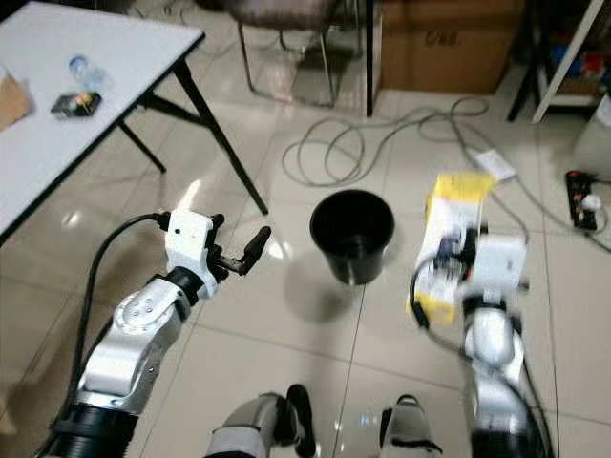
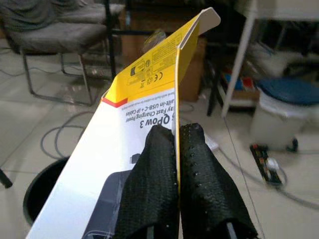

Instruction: Picking trash to rubbish bin

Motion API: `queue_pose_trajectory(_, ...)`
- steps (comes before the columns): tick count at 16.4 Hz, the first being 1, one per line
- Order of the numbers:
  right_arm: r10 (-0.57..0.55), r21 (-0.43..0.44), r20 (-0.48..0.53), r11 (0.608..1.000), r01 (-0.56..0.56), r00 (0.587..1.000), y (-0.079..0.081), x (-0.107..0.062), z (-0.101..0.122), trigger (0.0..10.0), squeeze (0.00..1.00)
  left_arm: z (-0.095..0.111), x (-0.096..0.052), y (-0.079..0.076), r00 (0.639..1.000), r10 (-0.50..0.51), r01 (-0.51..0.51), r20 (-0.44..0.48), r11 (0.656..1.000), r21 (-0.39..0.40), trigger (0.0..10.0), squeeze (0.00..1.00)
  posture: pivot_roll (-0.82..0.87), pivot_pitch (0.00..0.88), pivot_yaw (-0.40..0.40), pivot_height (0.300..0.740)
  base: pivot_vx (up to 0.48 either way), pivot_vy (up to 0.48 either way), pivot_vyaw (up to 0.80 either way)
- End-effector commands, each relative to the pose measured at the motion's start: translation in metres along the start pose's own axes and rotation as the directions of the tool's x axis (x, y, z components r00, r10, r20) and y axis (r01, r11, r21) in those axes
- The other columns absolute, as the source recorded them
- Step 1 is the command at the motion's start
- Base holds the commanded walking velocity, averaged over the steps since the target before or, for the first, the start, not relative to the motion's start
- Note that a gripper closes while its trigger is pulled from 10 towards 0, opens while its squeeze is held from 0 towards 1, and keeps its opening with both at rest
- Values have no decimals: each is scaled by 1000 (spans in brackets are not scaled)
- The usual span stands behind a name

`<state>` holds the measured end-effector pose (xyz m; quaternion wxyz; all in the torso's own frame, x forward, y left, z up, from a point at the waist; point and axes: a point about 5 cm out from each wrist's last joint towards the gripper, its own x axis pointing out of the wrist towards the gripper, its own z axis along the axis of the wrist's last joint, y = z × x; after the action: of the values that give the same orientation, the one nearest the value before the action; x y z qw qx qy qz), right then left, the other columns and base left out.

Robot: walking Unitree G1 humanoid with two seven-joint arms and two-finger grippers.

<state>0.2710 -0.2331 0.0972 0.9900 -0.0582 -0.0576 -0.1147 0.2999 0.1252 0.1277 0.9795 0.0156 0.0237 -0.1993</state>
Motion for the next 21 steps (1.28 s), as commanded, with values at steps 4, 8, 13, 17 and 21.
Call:
queue_pose_trajectory(4,-28,42,-60,999,31,998,11,-23,-5,10000,0,-23,1,2,999,11,-13,-36,998,-56,10000,0,-101,169,178,740,0,0,0)
queue_pose_trajectory(8,-29,50,-112,998,35,993,16,-38,-8,10000,0,-51,-10,19,989,88,-99,-116,991,-92,10000,0,-110,166,163,740,0,0,0)
queue_pose_trajectory(13,-23,61,-141,998,32,990,24,-42,-8,10000,0,-59,-12,22,987,114,-130,-110,980,-153,10000,0,-112,165,154,740,0,0,0)
queue_pose_trajectory(17,-18,64,-156,998,28,988,27,-43,-10,10000,0,-65,-14,21,984,131,-148,-121,979,-141,10000,0,-111,166,151,740,0,0,0)
queue_pose_trajectory(21,0,67,-180,998,12,984,32,-50,-14,10000,0,-67,-15,23,984,130,-146,-126,982,-123,10000,0,-112,172,148,740,0,0,0)
